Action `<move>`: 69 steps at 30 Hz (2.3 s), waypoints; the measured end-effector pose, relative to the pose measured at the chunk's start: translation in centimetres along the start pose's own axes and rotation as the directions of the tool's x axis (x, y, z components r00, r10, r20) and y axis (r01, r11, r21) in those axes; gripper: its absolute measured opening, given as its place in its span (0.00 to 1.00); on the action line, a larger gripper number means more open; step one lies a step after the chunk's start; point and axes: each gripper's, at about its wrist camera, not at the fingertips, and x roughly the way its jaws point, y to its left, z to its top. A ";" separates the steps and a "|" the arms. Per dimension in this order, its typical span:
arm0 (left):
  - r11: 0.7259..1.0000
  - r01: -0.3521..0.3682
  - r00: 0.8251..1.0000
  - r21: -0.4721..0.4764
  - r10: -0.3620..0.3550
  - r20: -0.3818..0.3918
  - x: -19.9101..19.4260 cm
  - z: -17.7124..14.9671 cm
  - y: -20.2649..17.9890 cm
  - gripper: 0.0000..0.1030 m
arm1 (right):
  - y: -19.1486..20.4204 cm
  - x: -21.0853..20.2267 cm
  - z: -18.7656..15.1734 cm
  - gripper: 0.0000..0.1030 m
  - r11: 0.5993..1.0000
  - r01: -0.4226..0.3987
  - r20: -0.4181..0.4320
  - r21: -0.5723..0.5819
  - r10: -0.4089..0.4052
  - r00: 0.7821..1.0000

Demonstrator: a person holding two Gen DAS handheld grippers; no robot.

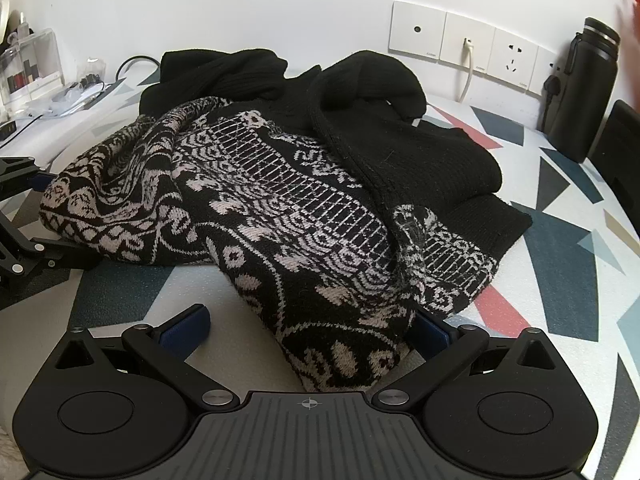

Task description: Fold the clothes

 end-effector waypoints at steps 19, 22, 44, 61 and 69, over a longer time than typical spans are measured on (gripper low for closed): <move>1.000 0.019 1.000 0.019 -0.018 -0.007 0.2 0.2 0.2 1.00 | 0.0 0.0 -0.1 0.99 1.000 0.004 0.007 0.003 -0.004 1.000; 1.000 0.018 1.000 0.018 -0.018 -0.007 0.2 0.2 0.3 1.00 | 0.0 -0.1 -0.1 0.99 1.000 0.004 0.007 0.003 -0.004 1.000; 1.000 0.022 1.000 0.013 -0.022 0.000 0.2 0.1 0.3 1.00 | 0.1 -0.1 -0.3 0.99 1.000 0.010 0.017 0.009 -0.010 1.000; 0.999 0.038 0.999 -0.010 -0.038 0.004 -0.1 -0.1 0.8 0.98 | -0.2 -0.7 -0.1 0.97 0.997 -0.008 0.005 -0.083 0.008 1.000; 0.992 0.112 0.994 -0.063 -0.112 0.005 -0.9 0.5 1.5 0.54 | -3.0 -2.3 -1.3 0.72 0.997 -0.003 0.032 -0.071 0.005 0.999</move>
